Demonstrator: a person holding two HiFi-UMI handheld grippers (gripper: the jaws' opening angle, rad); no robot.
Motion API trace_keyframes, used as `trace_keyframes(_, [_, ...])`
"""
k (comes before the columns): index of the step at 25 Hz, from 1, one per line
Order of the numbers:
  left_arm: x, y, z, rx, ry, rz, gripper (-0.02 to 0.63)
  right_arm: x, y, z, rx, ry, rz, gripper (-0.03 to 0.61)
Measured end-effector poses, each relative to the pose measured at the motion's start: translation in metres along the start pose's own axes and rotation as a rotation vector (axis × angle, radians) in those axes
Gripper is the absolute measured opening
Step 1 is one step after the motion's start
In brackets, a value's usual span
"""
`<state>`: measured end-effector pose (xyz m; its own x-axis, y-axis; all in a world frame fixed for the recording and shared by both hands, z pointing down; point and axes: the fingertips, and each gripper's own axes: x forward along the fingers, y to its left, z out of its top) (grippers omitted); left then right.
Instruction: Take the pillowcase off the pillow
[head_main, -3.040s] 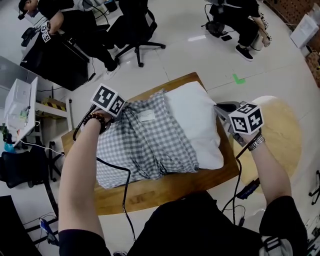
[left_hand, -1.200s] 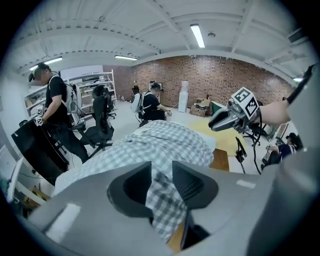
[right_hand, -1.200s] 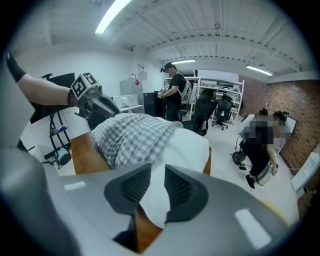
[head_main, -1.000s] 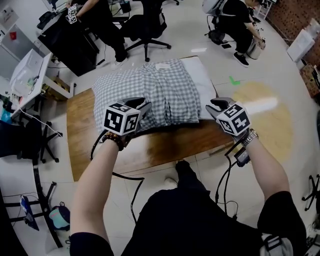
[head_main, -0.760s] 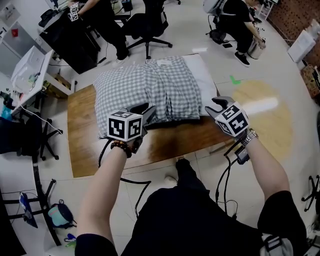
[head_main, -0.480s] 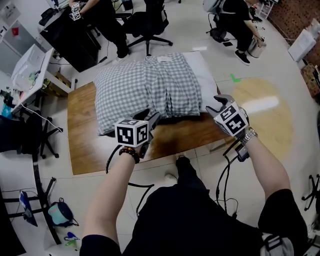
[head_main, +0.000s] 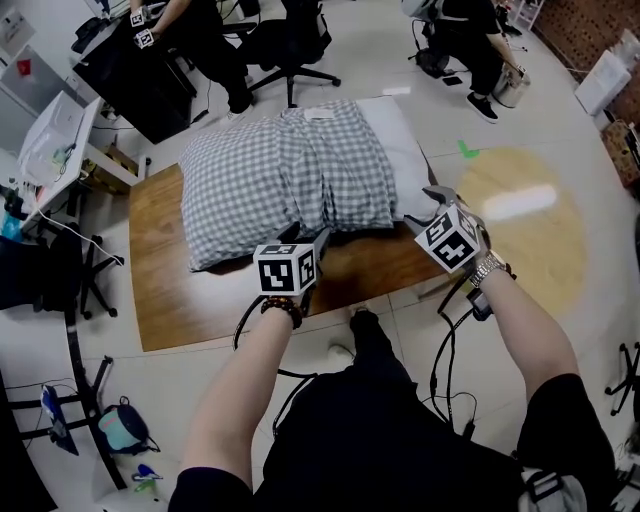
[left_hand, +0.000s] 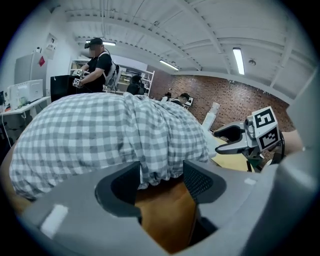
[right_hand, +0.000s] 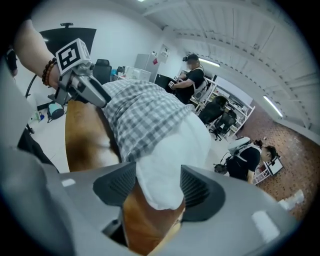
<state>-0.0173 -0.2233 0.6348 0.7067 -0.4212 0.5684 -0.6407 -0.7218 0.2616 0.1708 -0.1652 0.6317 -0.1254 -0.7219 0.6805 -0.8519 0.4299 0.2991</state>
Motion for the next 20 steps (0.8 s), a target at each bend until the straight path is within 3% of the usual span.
trace_keyframes(6, [0.025,0.005,-0.017,-0.045,0.044,0.024,0.26,0.023,-0.003,-0.015,-0.039,0.039,-0.011,0.281])
trace_keyframes(11, [0.038,0.01,-0.018,-0.045,0.051,0.052,0.144,0.041,-0.001,-0.029,-0.075,0.09,0.021,0.273])
trace_keyframes(14, [0.037,0.015,-0.016,-0.021,0.057,0.071,0.03,0.041,-0.006,-0.033,-0.098,0.113,0.004,0.134])
trace_keyframes(17, [0.035,0.014,-0.015,0.021,0.063,0.081,0.014,0.038,-0.012,-0.031,-0.113,0.11,-0.017,0.048])
trace_keyframes(20, [0.029,0.013,-0.012,0.042,0.053,0.116,0.011,0.029,-0.019,-0.031,-0.099,0.095,-0.036,0.023])
